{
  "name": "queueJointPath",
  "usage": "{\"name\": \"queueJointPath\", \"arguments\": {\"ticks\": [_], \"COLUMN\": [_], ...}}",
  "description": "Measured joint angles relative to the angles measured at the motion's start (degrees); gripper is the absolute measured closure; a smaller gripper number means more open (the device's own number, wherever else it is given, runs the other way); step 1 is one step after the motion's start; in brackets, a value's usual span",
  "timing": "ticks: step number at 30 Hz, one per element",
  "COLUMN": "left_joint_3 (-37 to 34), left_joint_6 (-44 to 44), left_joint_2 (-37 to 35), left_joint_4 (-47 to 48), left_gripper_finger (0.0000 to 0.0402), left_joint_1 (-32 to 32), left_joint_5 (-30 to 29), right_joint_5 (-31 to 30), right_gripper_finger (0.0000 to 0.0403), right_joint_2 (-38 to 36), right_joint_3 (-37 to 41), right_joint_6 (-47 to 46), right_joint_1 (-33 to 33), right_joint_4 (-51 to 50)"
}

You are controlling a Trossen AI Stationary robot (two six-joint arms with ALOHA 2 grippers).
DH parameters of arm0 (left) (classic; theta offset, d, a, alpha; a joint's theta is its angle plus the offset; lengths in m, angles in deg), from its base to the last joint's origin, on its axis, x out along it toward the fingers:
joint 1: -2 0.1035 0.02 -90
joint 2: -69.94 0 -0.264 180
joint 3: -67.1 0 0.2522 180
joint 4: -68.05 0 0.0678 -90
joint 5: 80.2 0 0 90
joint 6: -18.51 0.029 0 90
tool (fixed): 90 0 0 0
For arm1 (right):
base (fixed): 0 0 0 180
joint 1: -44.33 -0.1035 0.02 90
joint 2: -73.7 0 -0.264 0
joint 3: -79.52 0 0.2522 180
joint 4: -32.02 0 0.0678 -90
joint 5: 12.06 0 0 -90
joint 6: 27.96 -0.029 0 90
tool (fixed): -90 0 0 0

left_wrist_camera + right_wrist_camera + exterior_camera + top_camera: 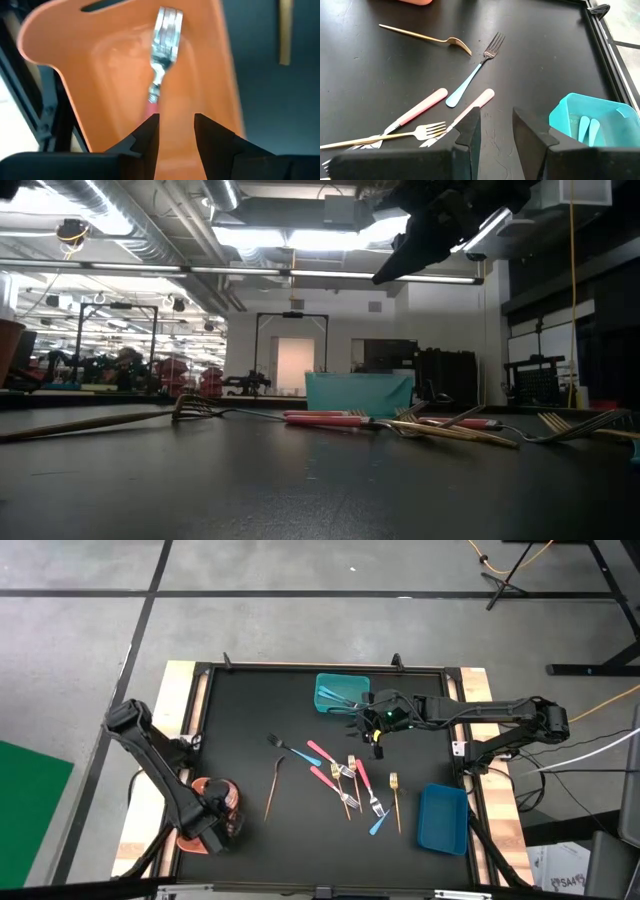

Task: Sort silverware by color (type)
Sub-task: Put the gold fork into the blue bin

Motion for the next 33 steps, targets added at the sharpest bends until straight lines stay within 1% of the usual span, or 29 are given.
{"name": "queueJointPath", "arguments": {"ticks": [2,4,9,11,13,18,22,28,33], "left_joint_3": [1.76,3.73,9.36,10.95,11.78,12.03,11.33,8.3,3.04], "left_joint_6": [0.04,0.54,8.71,12.94,17.18,27.71,33.1,33.66,33.57], "left_joint_2": [-1.05,-1.9,-2.28,-2.28,-2.28,-2.24,-2.22,-2.22,-2.22], "left_joint_4": [0.0,-0.03,-0.18,-0.26,-0.3,-0.59,-1.54,-2.91,-9.1], "left_gripper_finger": [0.0285,0.0285,0.0285,0.0285,0.0285,0.0285,0.0285,0.0285,0.0285], "left_joint_1": [0.44,1.21,4.67,7.24,10.25,18.8,24.95,30.23,31.87], "left_joint_5": [-1.62,-5.18,-19.58,-22.71,-22.74,-19.69,-18.28,-17.75,-14.65], "right_joint_5": [0.0,0.0,0.0,0.0,0.0,0.0,0.02,0.0,0.0], "right_gripper_finger": [0.0304,0.0303,0.0303,0.0303,0.0304,0.0303,0.0303,0.0303,0.0303], "right_joint_2": [0.0,0.0,0.0,0.0,0.0,0.0,0.0,0.0,0.0], "right_joint_3": [0.0,0.0,0.0,0.0,0.0,0.0,0.0,0.0,0.0], "right_joint_6": [0.0,0.0,0.0,0.0,0.0,0.0,0.0,0.0,-0.44], "right_joint_1": [0.0,0.0,0.0,0.0,0.0,0.0,0.0,0.0,0.0], "right_joint_4": [0.0,0.02,0.02,0.04,0.04,0.03,0.04,-0.08,-2.01]}}
